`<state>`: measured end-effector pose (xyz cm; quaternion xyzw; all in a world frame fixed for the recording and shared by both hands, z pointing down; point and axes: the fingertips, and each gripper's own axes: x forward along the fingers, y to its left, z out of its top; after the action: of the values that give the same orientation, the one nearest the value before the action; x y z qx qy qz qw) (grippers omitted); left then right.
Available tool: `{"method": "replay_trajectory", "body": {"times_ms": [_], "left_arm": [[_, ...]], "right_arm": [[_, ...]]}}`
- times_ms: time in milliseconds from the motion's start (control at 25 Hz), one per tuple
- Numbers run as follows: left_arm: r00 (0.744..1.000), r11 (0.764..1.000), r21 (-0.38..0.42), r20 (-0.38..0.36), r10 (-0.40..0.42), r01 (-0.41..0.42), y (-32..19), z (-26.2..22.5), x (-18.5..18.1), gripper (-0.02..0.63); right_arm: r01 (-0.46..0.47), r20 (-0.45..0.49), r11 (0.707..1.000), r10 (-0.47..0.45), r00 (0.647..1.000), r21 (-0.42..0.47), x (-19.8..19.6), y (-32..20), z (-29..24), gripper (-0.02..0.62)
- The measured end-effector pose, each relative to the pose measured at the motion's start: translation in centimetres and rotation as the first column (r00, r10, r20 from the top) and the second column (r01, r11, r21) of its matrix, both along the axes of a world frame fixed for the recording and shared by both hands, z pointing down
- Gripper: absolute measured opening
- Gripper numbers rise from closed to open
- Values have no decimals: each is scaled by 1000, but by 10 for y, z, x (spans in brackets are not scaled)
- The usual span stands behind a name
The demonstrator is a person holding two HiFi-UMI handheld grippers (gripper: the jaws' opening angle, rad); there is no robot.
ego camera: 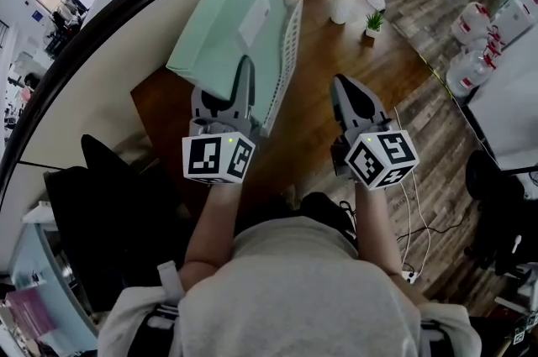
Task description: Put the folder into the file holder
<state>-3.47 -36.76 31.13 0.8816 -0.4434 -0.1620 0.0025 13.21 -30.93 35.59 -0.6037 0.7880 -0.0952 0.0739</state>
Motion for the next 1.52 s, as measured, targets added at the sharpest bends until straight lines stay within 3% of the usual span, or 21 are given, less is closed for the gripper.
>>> {"method": "replay_trajectory", "body": {"times_ms": [200,1520], "left_arm": [[1000,1000,13,25,11,-11,-5,9,2,170],[993,987,-154,106,58,-41,-26,98,23,189]], "right_arm": [[-5,-1,1000,5,1000,-18,0,0,9,8],[25,30,994,-22,999,-110,-2,-23,46,9]]}}
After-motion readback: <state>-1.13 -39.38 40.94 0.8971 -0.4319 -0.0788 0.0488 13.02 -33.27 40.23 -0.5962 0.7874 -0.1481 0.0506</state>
